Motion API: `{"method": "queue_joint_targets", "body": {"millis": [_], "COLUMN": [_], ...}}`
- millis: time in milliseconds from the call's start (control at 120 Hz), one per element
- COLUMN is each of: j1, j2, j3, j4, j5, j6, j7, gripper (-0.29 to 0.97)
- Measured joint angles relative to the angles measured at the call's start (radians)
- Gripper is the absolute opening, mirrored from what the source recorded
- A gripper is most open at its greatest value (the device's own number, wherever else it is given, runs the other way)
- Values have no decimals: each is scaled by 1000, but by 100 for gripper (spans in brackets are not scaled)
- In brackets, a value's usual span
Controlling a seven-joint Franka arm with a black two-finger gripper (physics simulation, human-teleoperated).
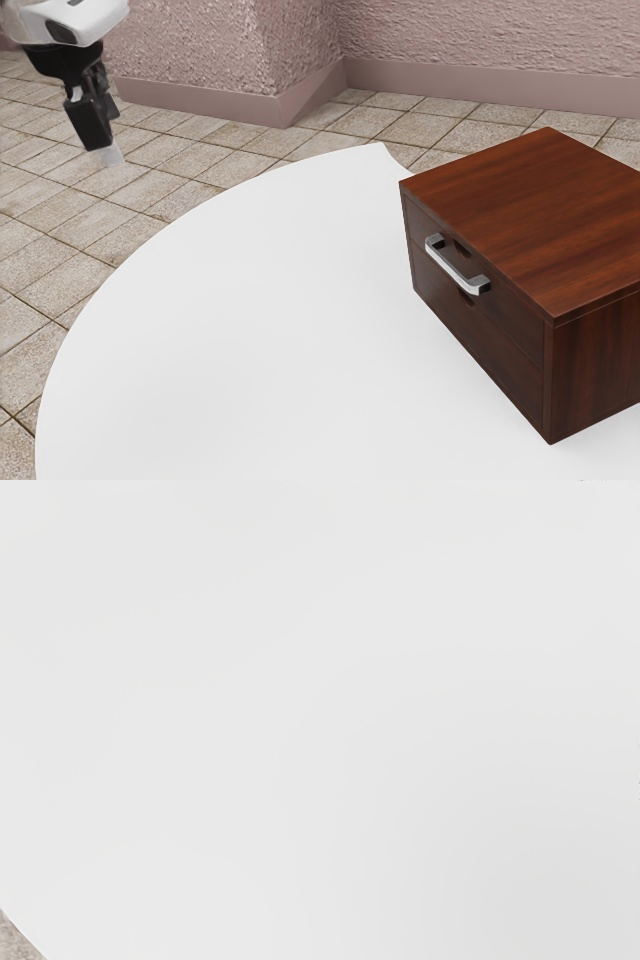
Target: Pull the drawer handle with one arm to open the drawer
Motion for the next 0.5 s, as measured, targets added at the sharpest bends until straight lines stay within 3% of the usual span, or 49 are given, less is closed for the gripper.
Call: {"method": "queue_joint_targets", "body": {"millis": [500], "j1": [-146], "j2": [7], "j3": [-29], "j4": [-13], "j5": [-9], "j6": [31], "j7": [185], "gripper": [68]}}
